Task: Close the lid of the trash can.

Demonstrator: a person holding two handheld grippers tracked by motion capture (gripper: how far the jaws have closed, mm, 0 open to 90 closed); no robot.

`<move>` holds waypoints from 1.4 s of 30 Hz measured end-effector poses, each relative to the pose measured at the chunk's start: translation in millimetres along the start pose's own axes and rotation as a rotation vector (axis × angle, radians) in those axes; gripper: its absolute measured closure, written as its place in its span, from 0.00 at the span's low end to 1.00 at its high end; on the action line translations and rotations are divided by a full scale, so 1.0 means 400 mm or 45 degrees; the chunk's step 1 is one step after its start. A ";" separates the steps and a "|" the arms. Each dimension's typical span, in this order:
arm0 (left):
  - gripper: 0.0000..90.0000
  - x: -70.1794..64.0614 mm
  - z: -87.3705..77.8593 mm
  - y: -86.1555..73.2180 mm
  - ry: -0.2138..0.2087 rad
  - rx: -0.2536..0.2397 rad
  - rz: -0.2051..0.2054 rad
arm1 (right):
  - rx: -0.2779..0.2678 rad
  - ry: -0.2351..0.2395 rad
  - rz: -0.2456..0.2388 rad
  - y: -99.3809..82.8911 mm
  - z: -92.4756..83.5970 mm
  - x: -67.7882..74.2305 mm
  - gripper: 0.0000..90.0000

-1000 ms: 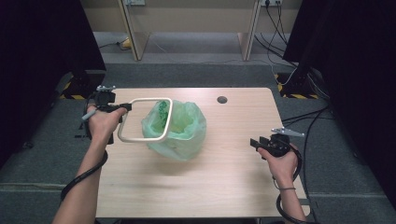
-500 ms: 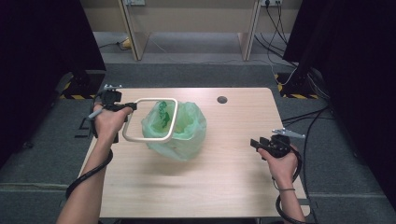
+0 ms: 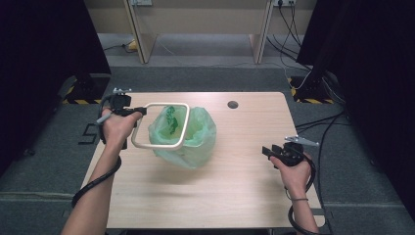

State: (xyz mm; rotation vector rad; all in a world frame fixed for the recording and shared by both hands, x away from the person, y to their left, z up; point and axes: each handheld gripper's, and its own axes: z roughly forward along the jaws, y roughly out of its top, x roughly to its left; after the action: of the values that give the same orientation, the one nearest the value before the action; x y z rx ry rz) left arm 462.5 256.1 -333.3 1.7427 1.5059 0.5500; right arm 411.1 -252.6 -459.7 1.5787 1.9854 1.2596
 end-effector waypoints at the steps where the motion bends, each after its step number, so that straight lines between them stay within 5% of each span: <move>1: 0.90 -0.002 0.001 0.001 -0.001 0.001 0.001 | 0.000 0.002 0.002 -0.001 0.001 0.000 0.56; 42: 0.90 -0.050 0.037 0.018 -0.010 0.026 0.030 | 0.006 -0.003 0.016 -0.018 0.002 -0.005 0.56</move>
State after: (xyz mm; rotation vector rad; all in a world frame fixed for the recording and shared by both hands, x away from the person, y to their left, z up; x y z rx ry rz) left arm 474.0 232.9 -334.0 1.7785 1.4921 0.5412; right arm 407.6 -253.9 -466.3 1.5960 1.9814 1.2584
